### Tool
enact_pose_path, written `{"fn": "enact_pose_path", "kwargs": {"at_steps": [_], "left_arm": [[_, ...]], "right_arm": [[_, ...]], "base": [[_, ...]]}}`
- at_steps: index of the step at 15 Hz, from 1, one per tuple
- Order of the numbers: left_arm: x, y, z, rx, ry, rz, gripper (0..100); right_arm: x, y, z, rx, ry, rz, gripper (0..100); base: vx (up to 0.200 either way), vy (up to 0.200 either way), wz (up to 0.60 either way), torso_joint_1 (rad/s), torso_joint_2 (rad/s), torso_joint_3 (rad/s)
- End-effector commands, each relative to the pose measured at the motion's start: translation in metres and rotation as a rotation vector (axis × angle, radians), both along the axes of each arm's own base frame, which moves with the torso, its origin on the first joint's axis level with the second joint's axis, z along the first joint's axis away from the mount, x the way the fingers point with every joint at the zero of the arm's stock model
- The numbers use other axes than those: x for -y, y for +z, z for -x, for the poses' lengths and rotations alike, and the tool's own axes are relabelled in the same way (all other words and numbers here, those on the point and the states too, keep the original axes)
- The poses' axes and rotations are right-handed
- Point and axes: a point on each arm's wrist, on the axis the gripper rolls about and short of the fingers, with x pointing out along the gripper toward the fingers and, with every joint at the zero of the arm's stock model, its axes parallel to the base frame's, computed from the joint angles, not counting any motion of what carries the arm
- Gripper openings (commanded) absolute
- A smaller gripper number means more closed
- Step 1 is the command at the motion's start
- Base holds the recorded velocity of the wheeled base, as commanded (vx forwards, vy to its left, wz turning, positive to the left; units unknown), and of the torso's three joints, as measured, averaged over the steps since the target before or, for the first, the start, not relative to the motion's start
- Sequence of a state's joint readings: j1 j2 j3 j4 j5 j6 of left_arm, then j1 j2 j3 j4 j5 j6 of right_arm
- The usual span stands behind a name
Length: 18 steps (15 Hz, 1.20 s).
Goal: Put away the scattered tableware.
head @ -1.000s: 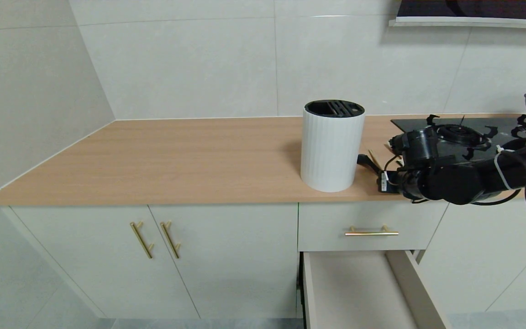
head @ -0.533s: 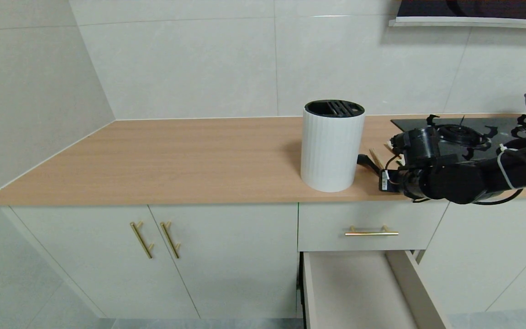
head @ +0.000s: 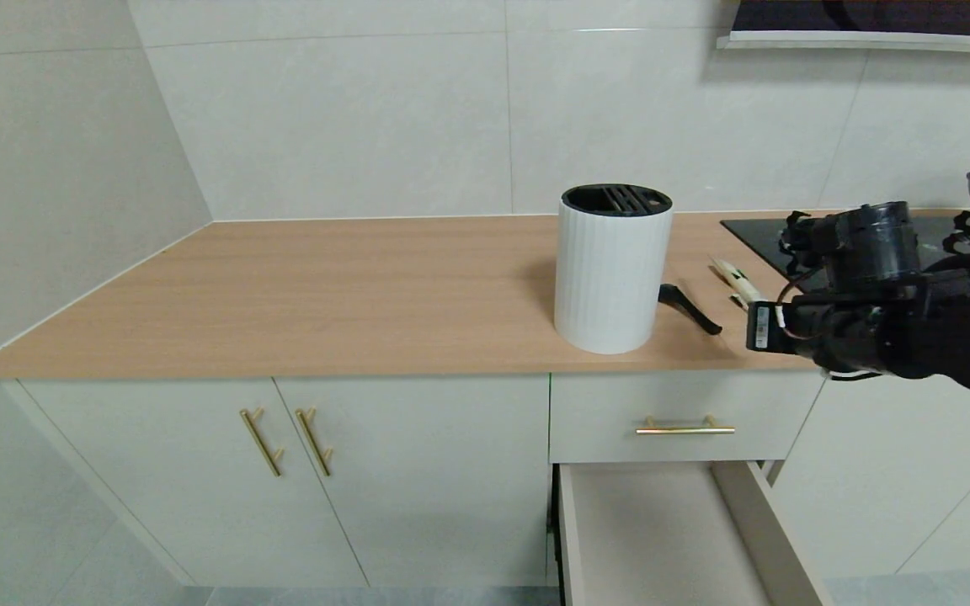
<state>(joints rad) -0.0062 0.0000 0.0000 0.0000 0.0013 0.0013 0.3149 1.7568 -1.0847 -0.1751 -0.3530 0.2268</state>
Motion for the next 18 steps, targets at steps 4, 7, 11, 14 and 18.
{"fn": "enact_pose_path", "kwargs": {"at_steps": [4,7,11,14,18], "left_arm": [[0.000,0.000,0.000,0.000,0.000,0.000,100],[0.000,0.000,0.000,0.000,0.000,0.000,100],[0.000,0.000,0.000,0.000,0.000,0.000,100],[0.000,0.000,0.000,0.000,0.000,0.000,100],[0.000,0.000,0.000,0.000,0.000,0.000,100]], "right_arm": [[0.009,0.058,0.119,0.028,0.136,-0.012,0],[0.010,0.051,0.135,-0.051,0.223,-0.029,0],[0.007,0.042,0.147,-0.227,0.379,-0.057,0],[0.005,0.033,0.149,-0.278,0.401,-0.044,0],[0.001,0.024,0.141,-0.321,0.404,-0.042,0]], "base": [[0.000,0.000,0.00,0.000,0.00,0.000],[0.000,0.000,0.00,0.000,0.00,0.000],[0.000,0.000,0.00,0.000,0.00,0.000],[0.000,0.000,0.00,0.000,0.00,0.000],[0.000,0.000,0.00,0.000,0.00,0.000]]}}
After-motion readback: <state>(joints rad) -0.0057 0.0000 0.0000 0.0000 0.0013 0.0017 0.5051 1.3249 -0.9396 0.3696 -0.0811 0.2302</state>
